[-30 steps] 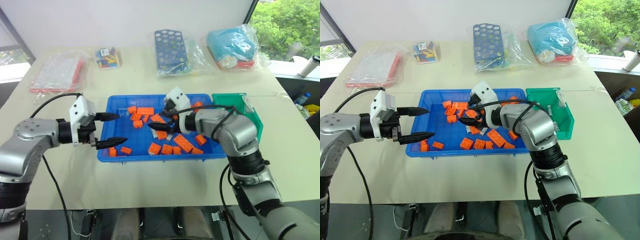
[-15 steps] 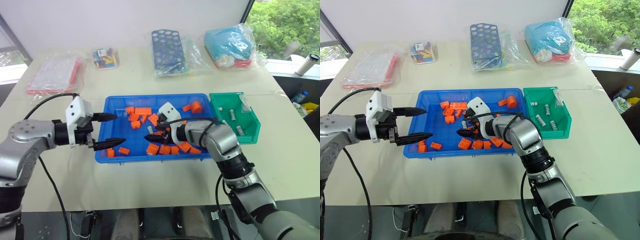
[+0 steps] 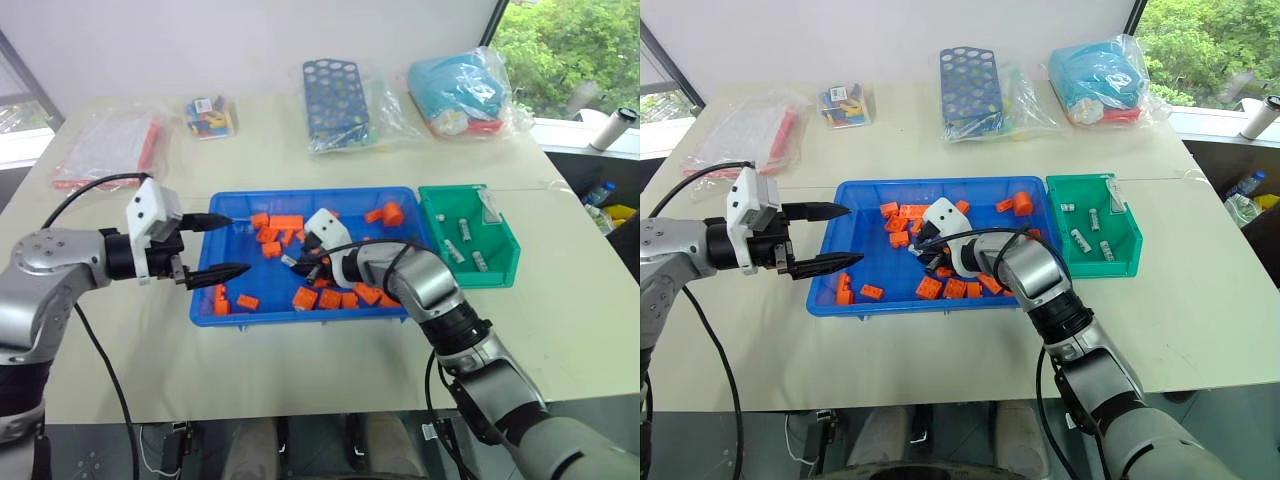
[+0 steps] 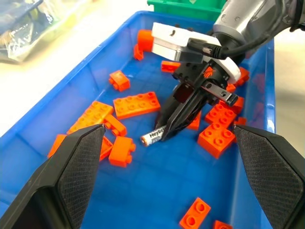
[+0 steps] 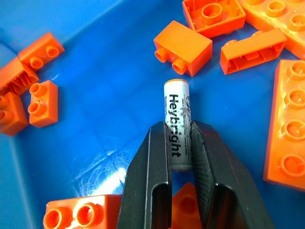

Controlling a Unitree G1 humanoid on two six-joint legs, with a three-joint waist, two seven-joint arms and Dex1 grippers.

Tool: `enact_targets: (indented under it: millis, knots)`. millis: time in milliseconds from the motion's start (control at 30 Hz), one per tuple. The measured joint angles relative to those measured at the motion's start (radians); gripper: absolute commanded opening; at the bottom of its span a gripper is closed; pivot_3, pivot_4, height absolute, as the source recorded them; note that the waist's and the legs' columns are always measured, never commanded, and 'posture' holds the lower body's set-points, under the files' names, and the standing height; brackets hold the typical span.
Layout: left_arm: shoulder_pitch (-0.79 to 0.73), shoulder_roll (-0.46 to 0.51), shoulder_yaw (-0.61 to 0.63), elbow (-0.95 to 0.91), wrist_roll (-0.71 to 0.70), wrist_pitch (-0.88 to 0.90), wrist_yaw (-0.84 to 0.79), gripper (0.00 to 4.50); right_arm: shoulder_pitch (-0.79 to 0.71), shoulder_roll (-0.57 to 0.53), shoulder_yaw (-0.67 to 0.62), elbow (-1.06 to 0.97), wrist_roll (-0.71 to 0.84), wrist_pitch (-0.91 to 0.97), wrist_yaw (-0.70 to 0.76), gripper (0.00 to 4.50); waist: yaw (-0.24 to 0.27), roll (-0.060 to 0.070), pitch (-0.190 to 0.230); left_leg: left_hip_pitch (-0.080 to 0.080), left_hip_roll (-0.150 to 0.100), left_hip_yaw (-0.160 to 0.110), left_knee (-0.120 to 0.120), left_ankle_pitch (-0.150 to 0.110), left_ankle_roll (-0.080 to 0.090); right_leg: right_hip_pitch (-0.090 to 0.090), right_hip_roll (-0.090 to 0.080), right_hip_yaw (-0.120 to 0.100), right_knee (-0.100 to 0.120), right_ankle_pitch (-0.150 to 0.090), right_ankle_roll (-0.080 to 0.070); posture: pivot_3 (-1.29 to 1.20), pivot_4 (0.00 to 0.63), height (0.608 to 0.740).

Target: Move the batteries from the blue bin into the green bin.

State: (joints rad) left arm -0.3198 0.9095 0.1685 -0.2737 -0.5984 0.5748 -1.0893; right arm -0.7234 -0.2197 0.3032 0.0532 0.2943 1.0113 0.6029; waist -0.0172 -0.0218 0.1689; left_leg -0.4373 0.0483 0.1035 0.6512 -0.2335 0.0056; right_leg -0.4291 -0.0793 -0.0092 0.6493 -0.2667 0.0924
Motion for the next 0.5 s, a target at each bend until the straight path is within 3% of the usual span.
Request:
enact_targets:
  millis: [133, 233, 367, 467, 500]
  knots:
    - [-0.003, -0.011, -0.014, 0.009, 0.001, -0.002, -0.002, 4.5, -0.066, -0.055, -0.168, -0.098, 0.095, 0.123, 0.003, 0.07, 0.005, 0.0, 0.0, 0.0, 0.0, 0.0, 0.0, 0.0, 0.0, 0.0, -0.001, 0.0, 0.0, 0.0, 0.0, 0.0, 0.15, 0.737]
    - [-0.007, -0.019, -0.037, 0.021, 0.007, -0.013, -0.008, 4.5, -0.1, -0.272, -0.331, -0.181, 0.122, 0.183, 0.011, 0.07, 0.02, 0.0, 0.0, -0.001, -0.001, -0.001, 0.0, 0.0, 0.0, 0.001, -0.002, 0.0, -0.002, 0.0, 0.0, 0.0, 0.15, 0.737]
    - [-0.014, -0.027, -0.042, 0.038, 0.02, -0.02, -0.017, 4.5, 0.0, -0.505, -0.418, -0.198, 0.101, 0.183, 0.021, 0.07, 0.021, 0.0, 0.0, -0.001, -0.002, 0.0, 0.0, 0.0, 0.001, 0.0, -0.002, 0.0, -0.003, 0.0, 0.0, 0.0, 0.15, 0.737]
    - [-0.031, -0.036, -0.063, 0.048, 0.024, -0.031, -0.025, 4.5, 0.097, -0.595, -0.459, -0.198, 0.1, 0.183, 0.033, 0.07, 0.01, 0.0, 0.0, -0.001, -0.001, 0.0, 0.0, 0.0, 0.001, 0.0, 0.0, 0.0, -0.002, 0.0, 0.0, 0.0, 0.15, 0.737]
    - [-0.04, -0.043, -0.071, 0.056, 0.026, -0.037, -0.028, 4.5, 0.12, -0.611, -0.477, -0.197, 0.1, 0.183, 0.032, 0.57, 0.005, 0.0, 0.0, 0.0, -0.001, 0.0, 0.0, 0.0, 0.001, 0.0, 0.0, 0.0, -0.001, 0.0, 0.0, 0.0, 0.15, 0.737]
